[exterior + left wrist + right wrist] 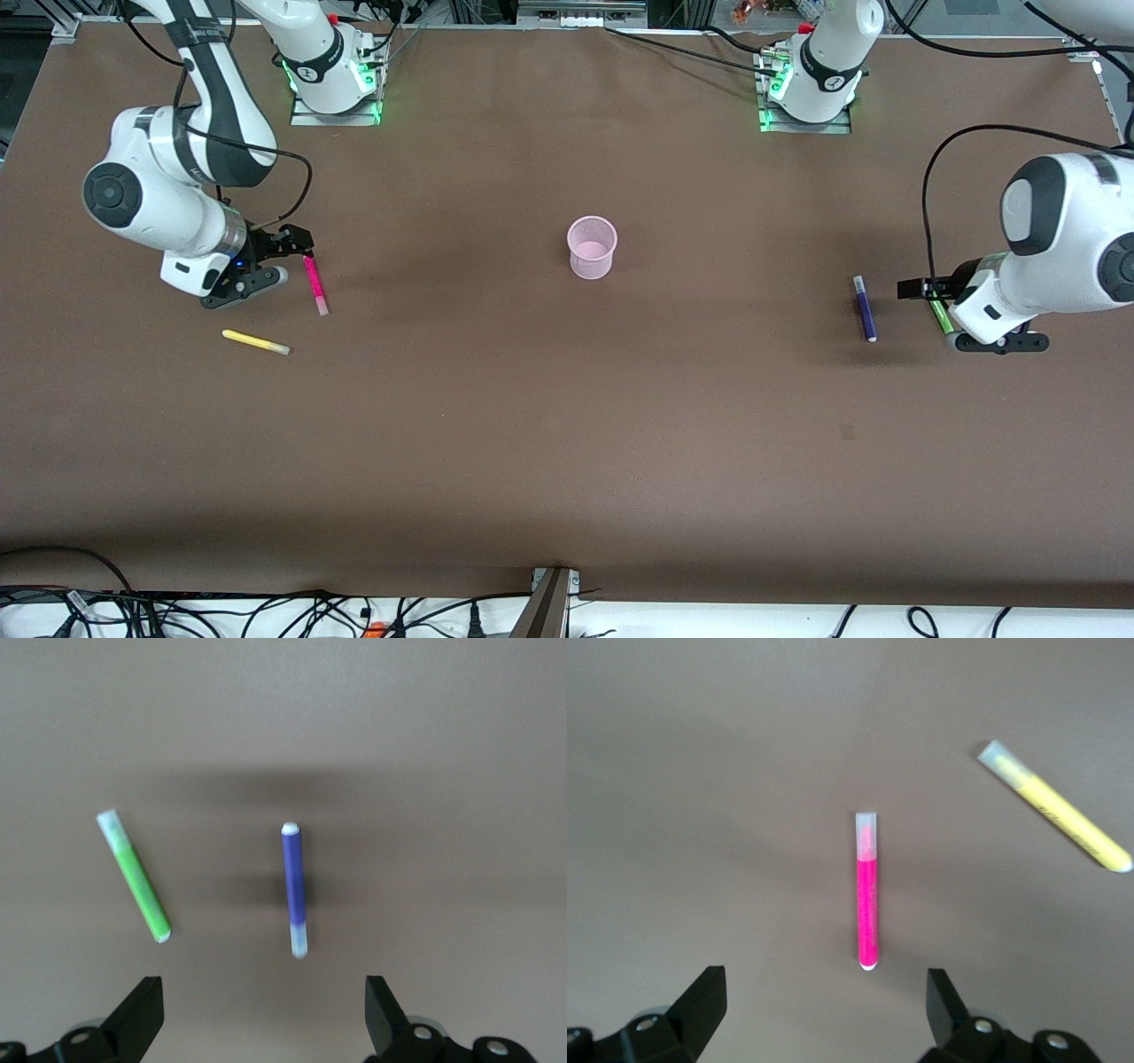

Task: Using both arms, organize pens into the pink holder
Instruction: 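Lower the right gripper onto the pink marker while the left gripper reaches the purple marker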

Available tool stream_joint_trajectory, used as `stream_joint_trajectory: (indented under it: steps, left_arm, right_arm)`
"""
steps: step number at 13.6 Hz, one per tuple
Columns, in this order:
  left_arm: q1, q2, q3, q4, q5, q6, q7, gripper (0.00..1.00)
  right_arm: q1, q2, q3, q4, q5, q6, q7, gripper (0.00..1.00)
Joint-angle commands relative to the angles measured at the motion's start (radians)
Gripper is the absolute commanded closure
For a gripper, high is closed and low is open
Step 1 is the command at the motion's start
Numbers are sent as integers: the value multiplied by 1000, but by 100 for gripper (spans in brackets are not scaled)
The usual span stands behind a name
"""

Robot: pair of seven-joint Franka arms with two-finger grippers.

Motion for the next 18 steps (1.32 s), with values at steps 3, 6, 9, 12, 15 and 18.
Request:
stream_joint_trajectory:
  steps: [3, 6, 9, 12, 15, 18]
  left_arm:
    - [-15, 22, -12, -182, 55, 353, 41, 0]
    - [-7, 105, -12, -185, 63, 418, 44, 0]
    - [-4, 157, -12, -184, 63, 443, 43, 6]
    - [-2, 197, -12, -184, 63, 489, 44, 44]
    - [-1, 203, -12, -182, 61, 495, 40, 79]
    - [-2, 205, -12, -178, 61, 495, 35, 100]
  right_arm:
    - [-3, -25, -5, -130, -10, 100, -120, 1]
    - [-5, 6, -16, -179, -10, 187, -159, 1]
    - [-6, 61, -16, -252, -7, 374, -163, 9]
    - [-8, 78, -30, -270, -7, 429, -177, 18]
    - [-10, 82, -33, -270, -7, 429, -177, 44]
    - [-10, 90, -38, -268, -7, 432, -176, 44]
